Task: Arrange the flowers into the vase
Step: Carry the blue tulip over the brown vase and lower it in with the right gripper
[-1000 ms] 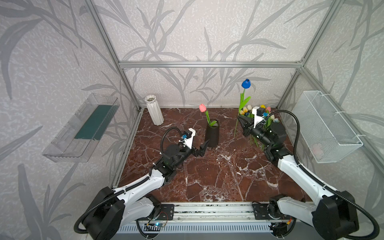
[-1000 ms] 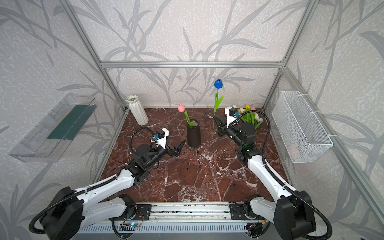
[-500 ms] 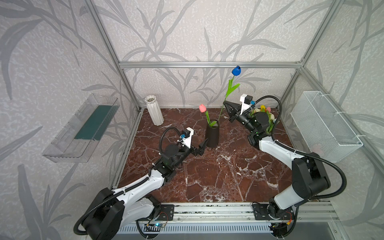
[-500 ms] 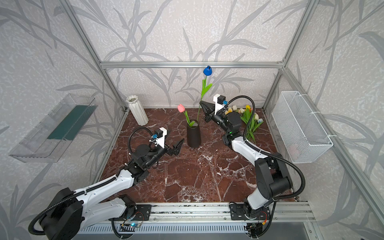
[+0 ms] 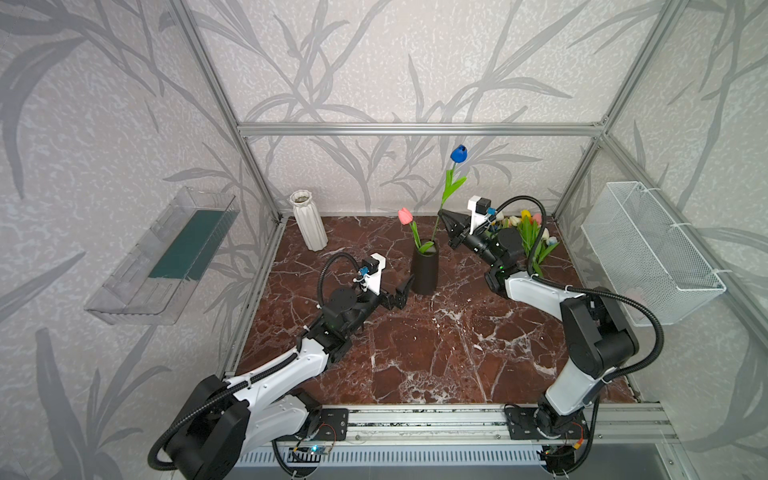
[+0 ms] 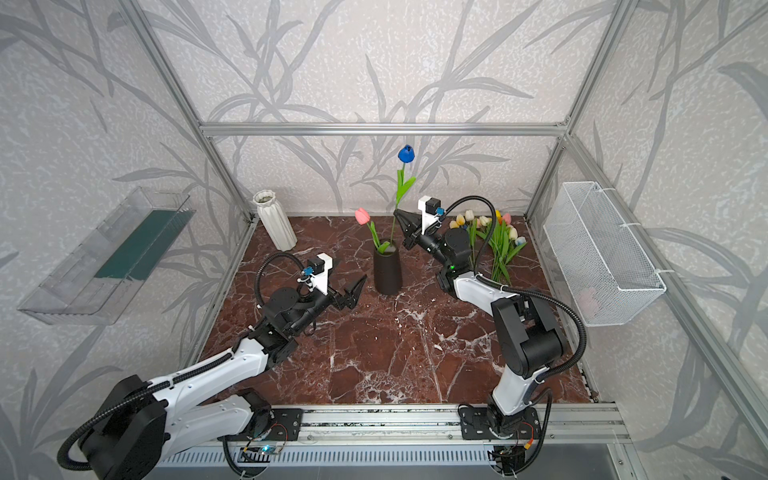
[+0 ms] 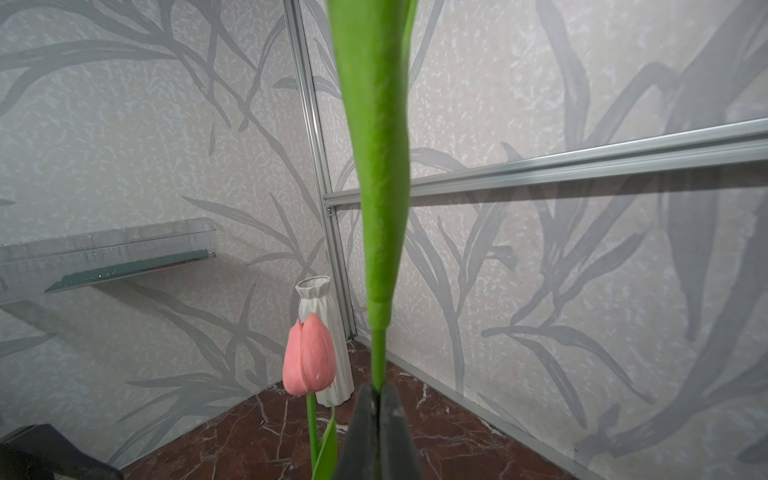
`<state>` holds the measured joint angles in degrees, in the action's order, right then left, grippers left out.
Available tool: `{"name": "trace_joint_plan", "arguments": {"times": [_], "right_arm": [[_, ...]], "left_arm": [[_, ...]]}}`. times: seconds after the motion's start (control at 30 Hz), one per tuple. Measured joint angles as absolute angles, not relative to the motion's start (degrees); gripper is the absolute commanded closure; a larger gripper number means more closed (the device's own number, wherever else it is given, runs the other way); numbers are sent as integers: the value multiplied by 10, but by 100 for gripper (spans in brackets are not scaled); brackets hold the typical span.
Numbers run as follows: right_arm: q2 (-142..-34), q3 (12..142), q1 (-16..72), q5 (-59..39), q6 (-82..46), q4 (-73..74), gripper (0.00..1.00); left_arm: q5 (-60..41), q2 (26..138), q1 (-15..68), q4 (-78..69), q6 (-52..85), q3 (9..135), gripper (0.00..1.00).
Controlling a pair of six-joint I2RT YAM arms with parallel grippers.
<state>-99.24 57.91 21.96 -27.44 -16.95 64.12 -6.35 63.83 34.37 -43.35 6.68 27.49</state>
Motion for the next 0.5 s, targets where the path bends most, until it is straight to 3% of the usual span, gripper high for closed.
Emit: {"name": "trace_joint_plan", "arguments": {"times": [0.27,0.5], "right_arm": [[-993,541,233,-300,-133,628,100],[-986,528,250,-300,-85,569,90]], "left_arm": [[-66,661,343,-447,76,267,0],[-69,663,341,-451,76,267,1]]}}
